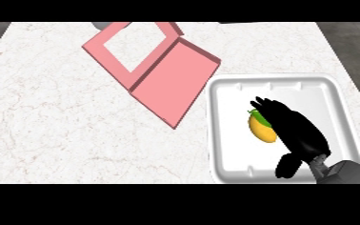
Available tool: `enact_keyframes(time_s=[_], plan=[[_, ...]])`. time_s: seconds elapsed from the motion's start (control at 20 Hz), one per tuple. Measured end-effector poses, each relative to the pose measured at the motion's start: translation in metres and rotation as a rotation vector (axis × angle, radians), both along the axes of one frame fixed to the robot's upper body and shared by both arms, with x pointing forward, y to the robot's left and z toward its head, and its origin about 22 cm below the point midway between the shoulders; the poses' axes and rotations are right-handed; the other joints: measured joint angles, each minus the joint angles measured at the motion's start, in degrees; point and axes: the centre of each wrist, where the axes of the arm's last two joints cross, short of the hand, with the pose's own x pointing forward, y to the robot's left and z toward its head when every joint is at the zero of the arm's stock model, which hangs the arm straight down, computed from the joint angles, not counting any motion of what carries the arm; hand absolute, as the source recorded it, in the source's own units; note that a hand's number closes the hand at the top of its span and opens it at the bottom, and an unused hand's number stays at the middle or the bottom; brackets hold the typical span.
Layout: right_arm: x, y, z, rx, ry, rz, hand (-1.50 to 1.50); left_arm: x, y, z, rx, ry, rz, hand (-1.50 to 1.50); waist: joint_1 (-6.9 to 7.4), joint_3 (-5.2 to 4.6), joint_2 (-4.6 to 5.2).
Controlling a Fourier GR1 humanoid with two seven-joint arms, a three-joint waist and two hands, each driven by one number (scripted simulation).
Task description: Pick the lemon from the tray and place it in the cardboard box
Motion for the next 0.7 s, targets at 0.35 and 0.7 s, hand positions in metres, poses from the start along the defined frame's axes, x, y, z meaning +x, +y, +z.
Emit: enact_keyframes(time_s=[0.35, 0.7], plan=[[0.001, 0.006, -0.004, -0.030, 0.007, 0.017, 1.50, 0.001, 0.000, 0.000, 0.000, -0.007, -0.015, 0.00, 0.35, -0.19, -0.06], [0.006, 0.011, -0.001, -0.054, -0.068, 0.041, 1.50, 0.001, 0.001, 0.000, -0.002, -0.010, -0.022, 0.00, 0.33, -0.07, -0.22]])
